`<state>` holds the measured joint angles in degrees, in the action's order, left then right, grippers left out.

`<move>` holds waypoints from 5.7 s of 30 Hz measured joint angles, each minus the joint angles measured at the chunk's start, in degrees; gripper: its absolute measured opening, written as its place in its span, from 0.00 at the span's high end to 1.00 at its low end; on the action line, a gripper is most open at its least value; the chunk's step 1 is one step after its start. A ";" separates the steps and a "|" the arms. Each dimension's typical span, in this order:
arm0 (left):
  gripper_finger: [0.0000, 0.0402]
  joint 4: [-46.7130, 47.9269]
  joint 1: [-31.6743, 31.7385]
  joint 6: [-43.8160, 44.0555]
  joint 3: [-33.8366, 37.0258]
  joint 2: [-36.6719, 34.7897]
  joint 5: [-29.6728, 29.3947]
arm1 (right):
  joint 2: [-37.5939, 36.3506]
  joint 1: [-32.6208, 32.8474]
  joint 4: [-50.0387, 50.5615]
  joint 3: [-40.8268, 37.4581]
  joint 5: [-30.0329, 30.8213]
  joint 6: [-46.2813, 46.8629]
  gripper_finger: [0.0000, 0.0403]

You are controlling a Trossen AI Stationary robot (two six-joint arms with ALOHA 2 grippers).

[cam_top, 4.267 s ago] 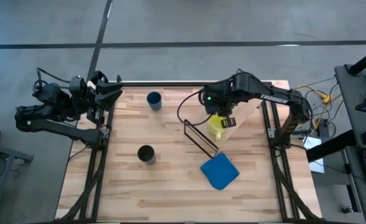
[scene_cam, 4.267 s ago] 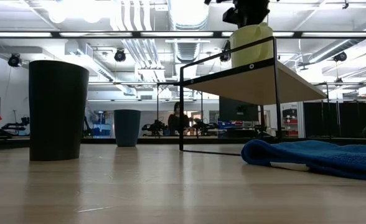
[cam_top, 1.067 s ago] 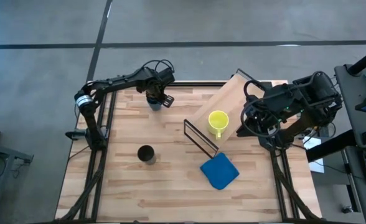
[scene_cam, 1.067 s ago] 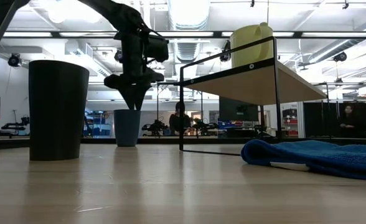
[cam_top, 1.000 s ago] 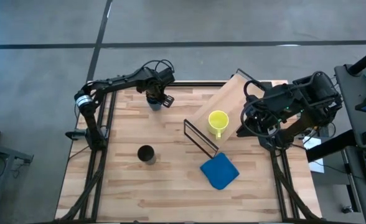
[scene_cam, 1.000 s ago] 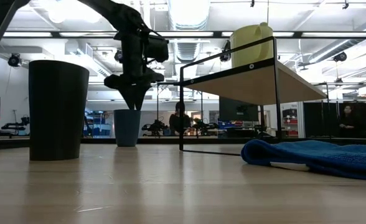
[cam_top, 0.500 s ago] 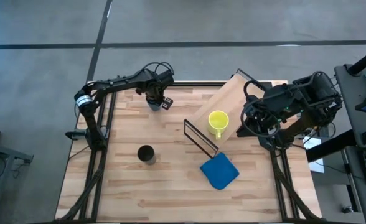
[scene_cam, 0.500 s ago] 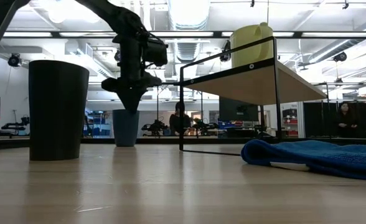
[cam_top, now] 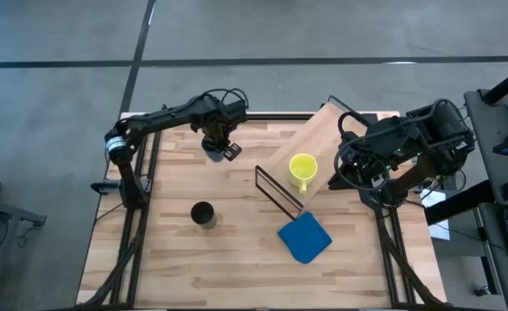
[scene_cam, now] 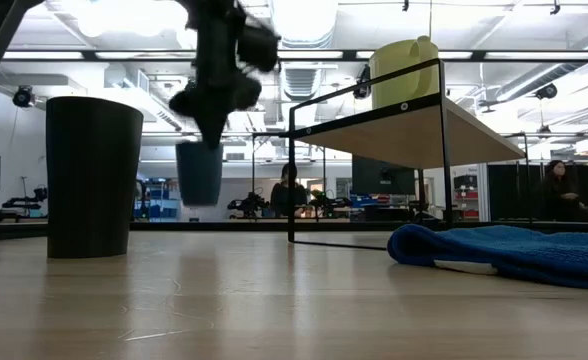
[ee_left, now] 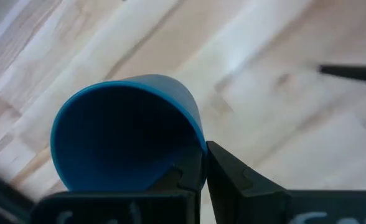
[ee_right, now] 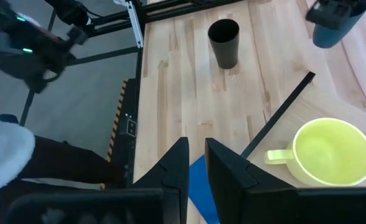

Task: Stack small to large cups/mugs on shelf
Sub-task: Put the blue cup on the shelf

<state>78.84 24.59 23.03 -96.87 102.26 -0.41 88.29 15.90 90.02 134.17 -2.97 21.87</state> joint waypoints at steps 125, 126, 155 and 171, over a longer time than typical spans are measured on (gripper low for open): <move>1.00 -6.59 -38.41 9.66 -33.04 29.55 8.40 | -3.23 3.63 -6.32 -28.88 2.99 -8.82 0.88; 1.00 -7.43 -38.41 9.66 -33.04 29.57 8.42 | -3.48 3.63 -6.30 -29.00 3.00 -8.82 0.88; 0.72 -11.92 -37.26 17.21 -37.15 27.20 13.87 | -6.03 5.67 -7.41 -35.99 -2.89 -6.48 0.88; 0.72 -2.58 -36.64 21.70 -36.82 13.21 7.45 | 3.20 4.84 -19.10 -43.55 -1.51 -15.89 0.73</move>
<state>76.26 -12.05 44.73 -133.69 115.47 7.04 91.49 20.74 70.92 90.62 -4.48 5.99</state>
